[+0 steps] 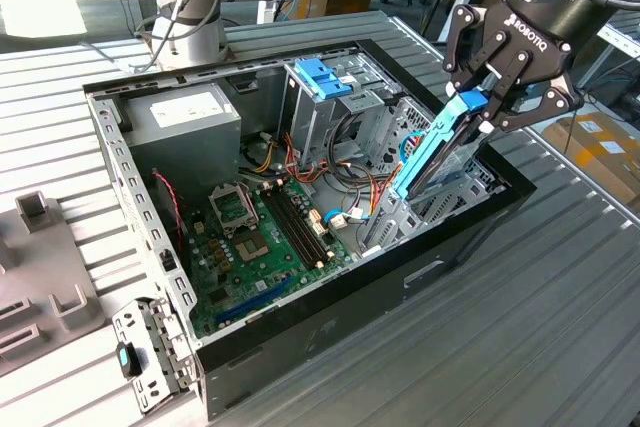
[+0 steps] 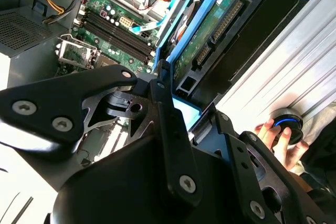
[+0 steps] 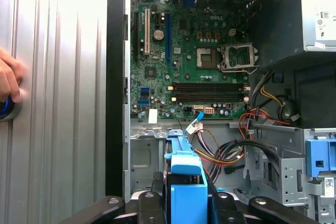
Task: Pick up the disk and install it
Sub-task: 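Insert the disk into the insertion slot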
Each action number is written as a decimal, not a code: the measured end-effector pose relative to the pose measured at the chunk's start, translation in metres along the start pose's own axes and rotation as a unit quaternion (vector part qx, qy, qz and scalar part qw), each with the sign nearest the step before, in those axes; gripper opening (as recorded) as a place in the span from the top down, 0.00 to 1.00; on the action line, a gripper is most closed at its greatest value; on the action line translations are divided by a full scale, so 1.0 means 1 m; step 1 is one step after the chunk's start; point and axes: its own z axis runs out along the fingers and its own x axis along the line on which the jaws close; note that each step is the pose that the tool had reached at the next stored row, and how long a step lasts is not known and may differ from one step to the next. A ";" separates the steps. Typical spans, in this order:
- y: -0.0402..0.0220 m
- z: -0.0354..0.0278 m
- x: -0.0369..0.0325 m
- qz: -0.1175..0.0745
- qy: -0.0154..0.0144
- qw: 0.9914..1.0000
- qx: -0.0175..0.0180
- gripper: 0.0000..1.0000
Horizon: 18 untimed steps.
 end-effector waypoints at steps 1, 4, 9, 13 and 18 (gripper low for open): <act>0.0000 0.0003 0.0000 0.000 0.000 1.000 0.000 0.63; -0.0001 0.0009 0.0001 0.000 0.000 1.000 0.000 0.63; -0.0002 0.0030 0.0002 0.000 0.000 1.000 0.000 0.63; -0.0004 0.0049 0.0004 0.000 0.000 1.000 0.000 0.63; -0.0019 0.0063 0.0005 0.000 0.000 1.000 0.000 0.63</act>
